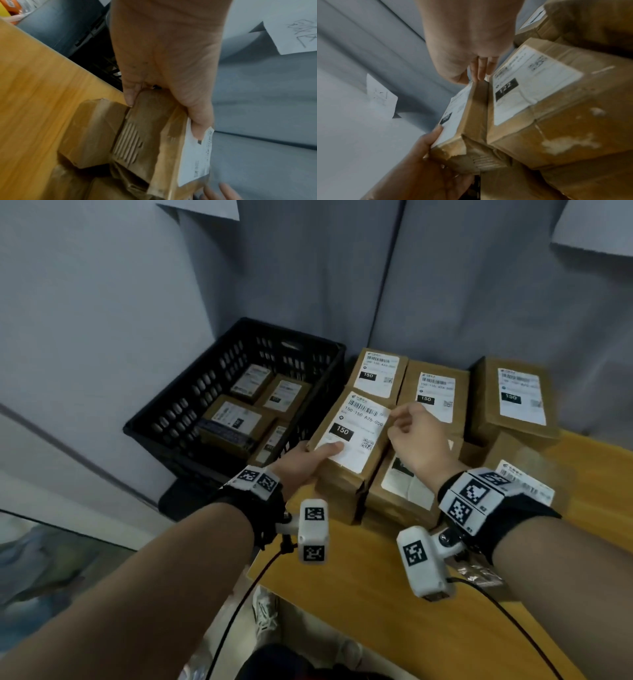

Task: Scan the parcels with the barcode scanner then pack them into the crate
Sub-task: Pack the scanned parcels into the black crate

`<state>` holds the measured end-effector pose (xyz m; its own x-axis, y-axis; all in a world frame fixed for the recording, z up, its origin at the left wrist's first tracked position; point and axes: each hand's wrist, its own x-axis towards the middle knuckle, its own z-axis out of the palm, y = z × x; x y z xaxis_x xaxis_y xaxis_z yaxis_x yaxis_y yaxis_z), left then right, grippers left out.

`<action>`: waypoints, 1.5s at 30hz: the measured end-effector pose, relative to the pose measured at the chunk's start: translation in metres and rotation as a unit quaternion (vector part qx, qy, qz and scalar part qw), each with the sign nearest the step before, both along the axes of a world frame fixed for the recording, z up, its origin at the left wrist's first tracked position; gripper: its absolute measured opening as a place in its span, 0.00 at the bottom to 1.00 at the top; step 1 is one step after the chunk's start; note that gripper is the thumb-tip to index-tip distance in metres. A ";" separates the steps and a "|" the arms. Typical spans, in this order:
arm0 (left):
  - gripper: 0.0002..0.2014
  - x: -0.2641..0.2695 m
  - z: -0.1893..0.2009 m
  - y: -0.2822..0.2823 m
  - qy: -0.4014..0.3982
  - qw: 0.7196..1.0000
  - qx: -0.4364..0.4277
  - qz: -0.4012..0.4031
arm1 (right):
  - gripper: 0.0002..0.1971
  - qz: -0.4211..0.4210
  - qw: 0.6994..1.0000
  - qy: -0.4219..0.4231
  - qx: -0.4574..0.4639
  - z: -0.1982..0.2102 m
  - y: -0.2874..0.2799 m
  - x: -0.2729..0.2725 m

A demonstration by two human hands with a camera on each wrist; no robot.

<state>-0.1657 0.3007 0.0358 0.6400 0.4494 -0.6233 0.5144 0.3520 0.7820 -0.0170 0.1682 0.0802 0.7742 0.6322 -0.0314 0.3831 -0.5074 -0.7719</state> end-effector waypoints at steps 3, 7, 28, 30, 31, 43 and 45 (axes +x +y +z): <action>0.39 -0.016 0.011 0.012 -0.046 0.998 0.004 0.034 | 0.09 0.008 0.999 -0.001 0.044 0.008 0.017 -0.006; 0.29 -0.048 0.032 0.053 -0.081 0.991 0.037 0.101 | 0.09 0.024 0.993 0.083 0.083 0.020 0.053 -0.020; 0.28 -0.149 -0.023 0.323 0.269 0.798 0.531 -0.096 | 0.38 0.151 0.877 0.419 -0.179 -0.102 0.316 -0.096; 0.32 -0.148 -0.037 0.340 0.268 0.786 0.537 -0.148 | 0.38 0.166 0.864 0.428 -0.204 -0.125 0.327 -0.102; 0.33 -0.146 -0.043 0.345 0.260 0.783 0.539 -0.169 | 0.38 0.175 0.860 0.430 -0.212 -0.135 0.333 -0.106; 0.23 -0.145 -0.078 0.362 0.187 0.769 0.576 -0.203 | 0.24 0.090 0.862 0.461 -0.190 -0.196 0.356 -0.133; 0.22 -0.145 -0.080 0.362 0.181 0.766 0.582 -0.203 | 0.19 0.073 0.882 0.427 -0.187 -0.200 0.356 -0.136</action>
